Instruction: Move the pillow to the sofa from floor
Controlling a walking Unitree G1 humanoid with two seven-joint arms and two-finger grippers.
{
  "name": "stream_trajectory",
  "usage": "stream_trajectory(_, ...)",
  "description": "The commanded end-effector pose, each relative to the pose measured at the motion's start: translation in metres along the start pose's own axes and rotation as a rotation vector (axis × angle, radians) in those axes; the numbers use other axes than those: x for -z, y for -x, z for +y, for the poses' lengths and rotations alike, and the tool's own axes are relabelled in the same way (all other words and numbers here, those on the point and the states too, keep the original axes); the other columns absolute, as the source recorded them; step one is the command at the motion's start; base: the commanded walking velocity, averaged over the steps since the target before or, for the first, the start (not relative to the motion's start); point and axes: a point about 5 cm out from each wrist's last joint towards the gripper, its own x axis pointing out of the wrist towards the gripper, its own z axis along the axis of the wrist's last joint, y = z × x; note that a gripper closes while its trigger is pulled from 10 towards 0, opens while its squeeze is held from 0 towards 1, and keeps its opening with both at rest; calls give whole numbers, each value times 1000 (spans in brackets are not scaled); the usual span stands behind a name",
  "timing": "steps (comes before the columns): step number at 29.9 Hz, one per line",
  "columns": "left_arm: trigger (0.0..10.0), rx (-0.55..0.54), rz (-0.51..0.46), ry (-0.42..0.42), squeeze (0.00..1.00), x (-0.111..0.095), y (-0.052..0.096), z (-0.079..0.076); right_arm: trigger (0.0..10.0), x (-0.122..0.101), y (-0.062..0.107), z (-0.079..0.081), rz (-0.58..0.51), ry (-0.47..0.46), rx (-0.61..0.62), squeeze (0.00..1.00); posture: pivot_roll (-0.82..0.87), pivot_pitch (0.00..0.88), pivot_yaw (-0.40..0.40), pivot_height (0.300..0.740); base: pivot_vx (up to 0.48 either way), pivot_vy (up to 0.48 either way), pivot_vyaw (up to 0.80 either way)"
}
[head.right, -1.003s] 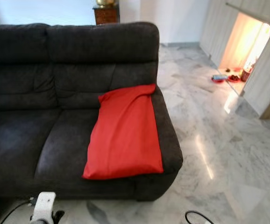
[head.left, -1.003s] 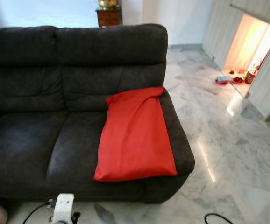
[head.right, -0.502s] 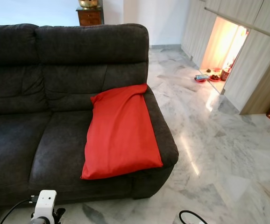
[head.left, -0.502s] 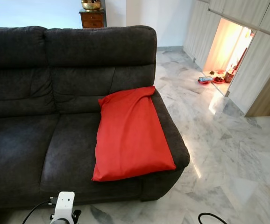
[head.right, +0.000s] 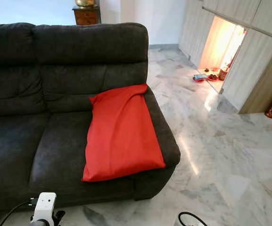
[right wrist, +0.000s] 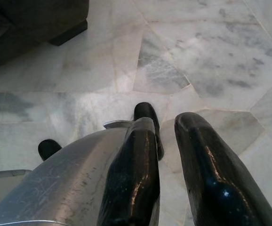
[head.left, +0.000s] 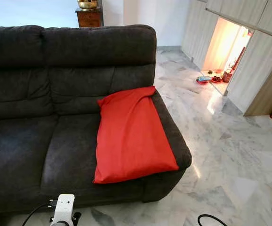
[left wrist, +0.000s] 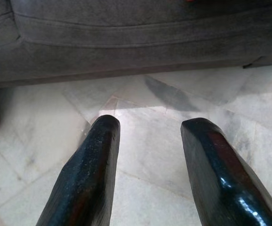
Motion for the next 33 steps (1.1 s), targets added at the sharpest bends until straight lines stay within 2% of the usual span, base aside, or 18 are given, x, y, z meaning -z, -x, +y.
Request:
stream_trajectory(1, 10000, -8, 25, 13, 0, 5, 1, 3, 10000, -4, 0, -4, -12, 4, 4, 0, -58, 0, 13, 740, 0, 307, 0)
stream_trajectory(14, 10000, -17, 66, 23, 0, 18, 5, 6, 10000, -6, 1, -20, -9, 14, 12, 0, -62, 0, 10, 740, 0, 313, 0)
stream_trajectory(18, 10000, -13, 81, 12, 0, 23, 6, 7, 10000, -8, 0, -14, -11, 18, 3, 0, -66, 0, 11, 740, 0, 325, 0)
stream_trajectory(23, 10000, -19, 93, 4, 0, 25, 7, 15, 10000, -16, -3, 5, -21, 26, -19, 0, -70, 0, 11, 740, 0, 325, 0)
stream_trajectory(26, 10000, -16, 93, -3, 0, 24, 7, 13, 10000, -20, -4, 13, -30, 43, -37, 0, -73, 0, 13, 740, 0, 322, 0)
stream_trajectory(29, 10000, -11, 88, -8, 0, 22, 6, 11, 10000, -23, -4, 14, -43, 59, -43, 0, -69, 0, 11, 740, 0, 324, 0)
stream_trajectory(33, 10000, -9, 80, -3, 0, 20, 5, 8, 10000, -23, -4, 13, -44, 64, -48, 0, -62, 0, 8, 740, 0, 325, 661)
